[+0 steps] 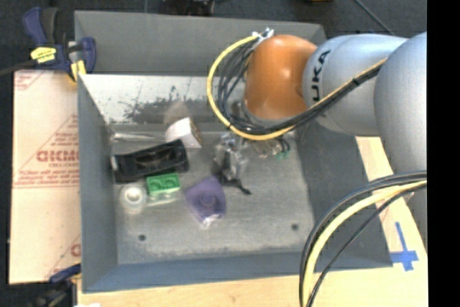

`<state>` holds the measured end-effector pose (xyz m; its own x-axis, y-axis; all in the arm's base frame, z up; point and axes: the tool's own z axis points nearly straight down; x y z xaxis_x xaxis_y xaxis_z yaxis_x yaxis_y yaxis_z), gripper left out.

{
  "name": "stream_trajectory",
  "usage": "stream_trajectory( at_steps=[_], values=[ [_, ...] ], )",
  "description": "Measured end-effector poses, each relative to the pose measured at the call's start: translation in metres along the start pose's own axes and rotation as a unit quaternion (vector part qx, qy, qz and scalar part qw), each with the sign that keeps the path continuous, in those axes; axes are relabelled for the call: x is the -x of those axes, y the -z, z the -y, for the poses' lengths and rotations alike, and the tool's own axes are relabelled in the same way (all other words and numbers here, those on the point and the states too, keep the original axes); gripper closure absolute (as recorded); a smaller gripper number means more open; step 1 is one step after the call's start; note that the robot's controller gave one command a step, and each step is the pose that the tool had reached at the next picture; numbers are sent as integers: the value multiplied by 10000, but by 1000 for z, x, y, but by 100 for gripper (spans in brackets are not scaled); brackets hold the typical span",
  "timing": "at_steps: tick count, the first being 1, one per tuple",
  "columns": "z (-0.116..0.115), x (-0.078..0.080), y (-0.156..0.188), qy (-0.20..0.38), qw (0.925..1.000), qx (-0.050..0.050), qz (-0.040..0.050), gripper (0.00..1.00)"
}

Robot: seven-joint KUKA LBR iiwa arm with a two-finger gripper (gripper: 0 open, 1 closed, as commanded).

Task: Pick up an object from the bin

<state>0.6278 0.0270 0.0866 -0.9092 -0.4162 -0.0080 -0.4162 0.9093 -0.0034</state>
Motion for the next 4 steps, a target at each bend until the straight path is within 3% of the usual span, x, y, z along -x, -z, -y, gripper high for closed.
stream_trajectory(
  at_steps=[1,2,3,4],
  values=[
    [5,-1,0,85,10000,-2,6,100],
    [-10,-10,39,117,9999,23,-58,100],
    [2,-18,103,259,9997,23,-33,100],
    [5,-34,89,309,9995,-16,41,100]
  ],
)
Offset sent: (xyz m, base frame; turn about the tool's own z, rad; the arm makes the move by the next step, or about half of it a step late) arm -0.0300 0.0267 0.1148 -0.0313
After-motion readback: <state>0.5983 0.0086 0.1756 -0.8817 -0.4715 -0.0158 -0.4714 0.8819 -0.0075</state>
